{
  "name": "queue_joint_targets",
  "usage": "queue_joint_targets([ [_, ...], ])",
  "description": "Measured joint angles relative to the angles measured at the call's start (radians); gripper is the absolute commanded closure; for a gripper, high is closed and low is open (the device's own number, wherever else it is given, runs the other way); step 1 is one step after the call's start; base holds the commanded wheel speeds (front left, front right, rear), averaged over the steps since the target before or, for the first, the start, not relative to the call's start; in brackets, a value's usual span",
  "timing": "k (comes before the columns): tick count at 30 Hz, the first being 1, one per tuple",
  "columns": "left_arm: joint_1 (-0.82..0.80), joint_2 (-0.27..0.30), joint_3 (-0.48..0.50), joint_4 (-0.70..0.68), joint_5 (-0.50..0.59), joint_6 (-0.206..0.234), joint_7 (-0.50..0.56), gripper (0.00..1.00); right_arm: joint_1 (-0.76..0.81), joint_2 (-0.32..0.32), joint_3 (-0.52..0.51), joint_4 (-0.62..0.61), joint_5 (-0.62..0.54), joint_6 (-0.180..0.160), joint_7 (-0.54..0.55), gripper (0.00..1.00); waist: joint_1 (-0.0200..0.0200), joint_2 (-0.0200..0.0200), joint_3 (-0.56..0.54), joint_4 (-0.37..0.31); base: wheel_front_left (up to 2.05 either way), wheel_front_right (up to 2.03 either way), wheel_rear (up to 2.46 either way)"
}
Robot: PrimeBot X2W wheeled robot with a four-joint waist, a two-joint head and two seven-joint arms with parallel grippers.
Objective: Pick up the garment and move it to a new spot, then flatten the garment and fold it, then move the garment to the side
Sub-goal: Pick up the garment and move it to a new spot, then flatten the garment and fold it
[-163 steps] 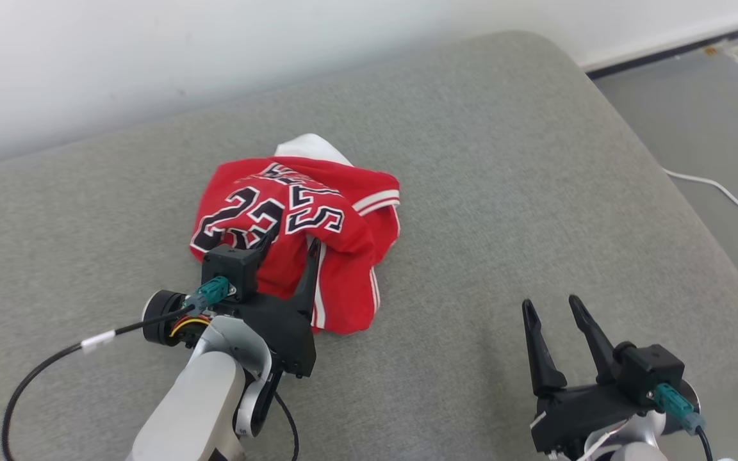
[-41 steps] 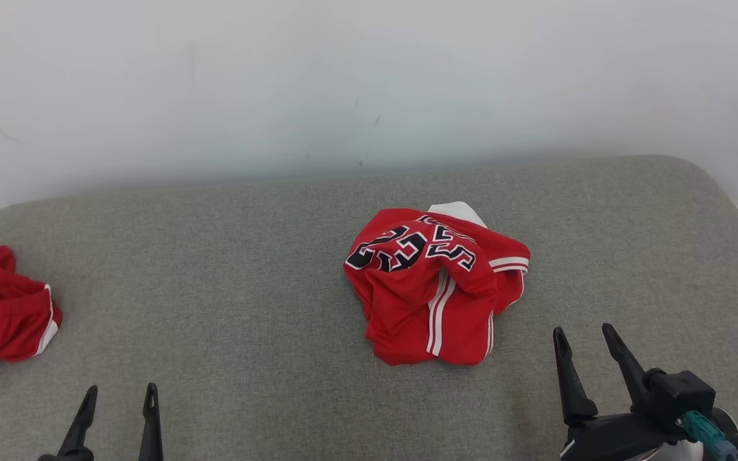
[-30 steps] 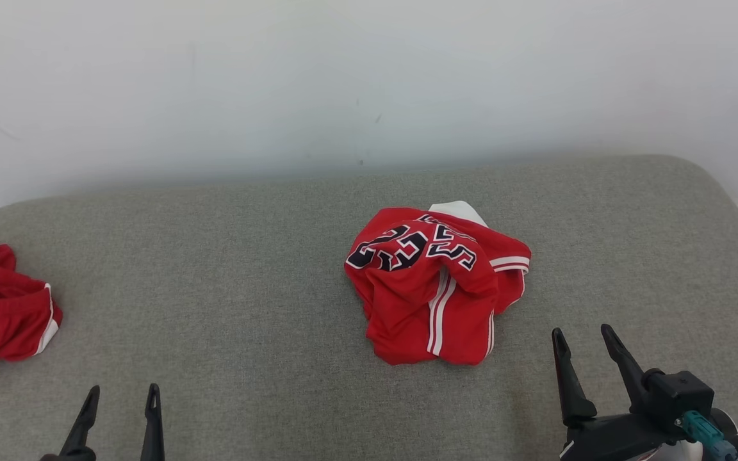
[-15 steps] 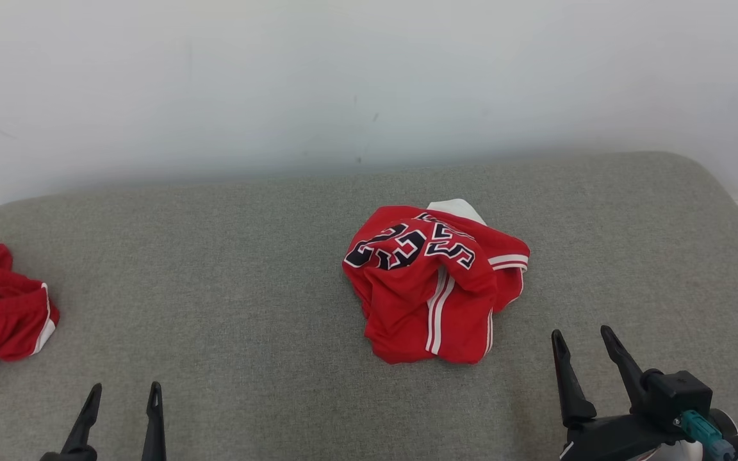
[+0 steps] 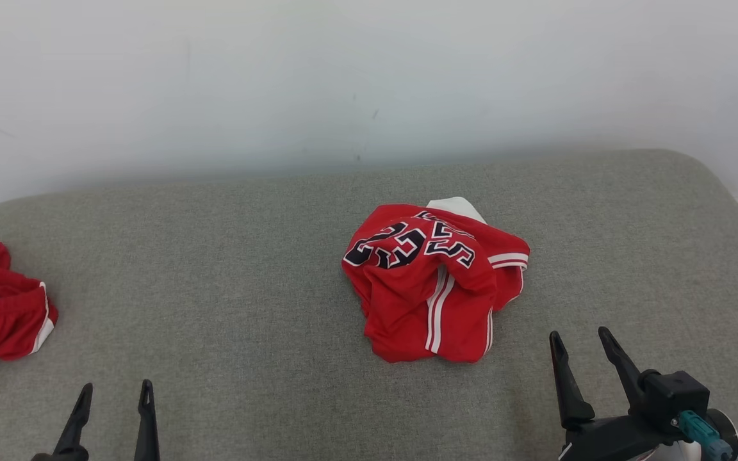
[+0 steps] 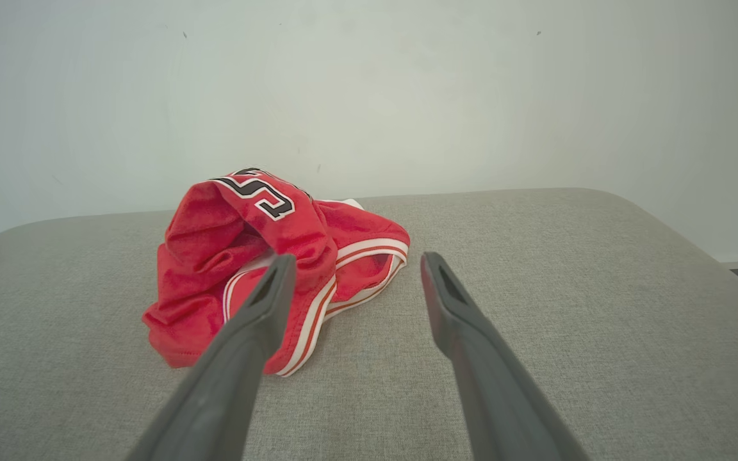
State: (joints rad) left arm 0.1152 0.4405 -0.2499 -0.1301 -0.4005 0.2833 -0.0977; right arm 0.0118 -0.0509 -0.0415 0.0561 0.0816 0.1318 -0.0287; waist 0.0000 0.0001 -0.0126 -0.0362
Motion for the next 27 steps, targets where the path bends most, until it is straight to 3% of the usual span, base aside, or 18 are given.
queue_joint_targets([
  [27,0.001,-0.002,0.005,0.002,-0.019,0.018,-0.015,0.00,0.003,0.000,0.007,-0.001,0.000,0.000,0.005,0.00,0.0000,0.0000,-0.015,0.003,0.00,0.00,0.00],
])
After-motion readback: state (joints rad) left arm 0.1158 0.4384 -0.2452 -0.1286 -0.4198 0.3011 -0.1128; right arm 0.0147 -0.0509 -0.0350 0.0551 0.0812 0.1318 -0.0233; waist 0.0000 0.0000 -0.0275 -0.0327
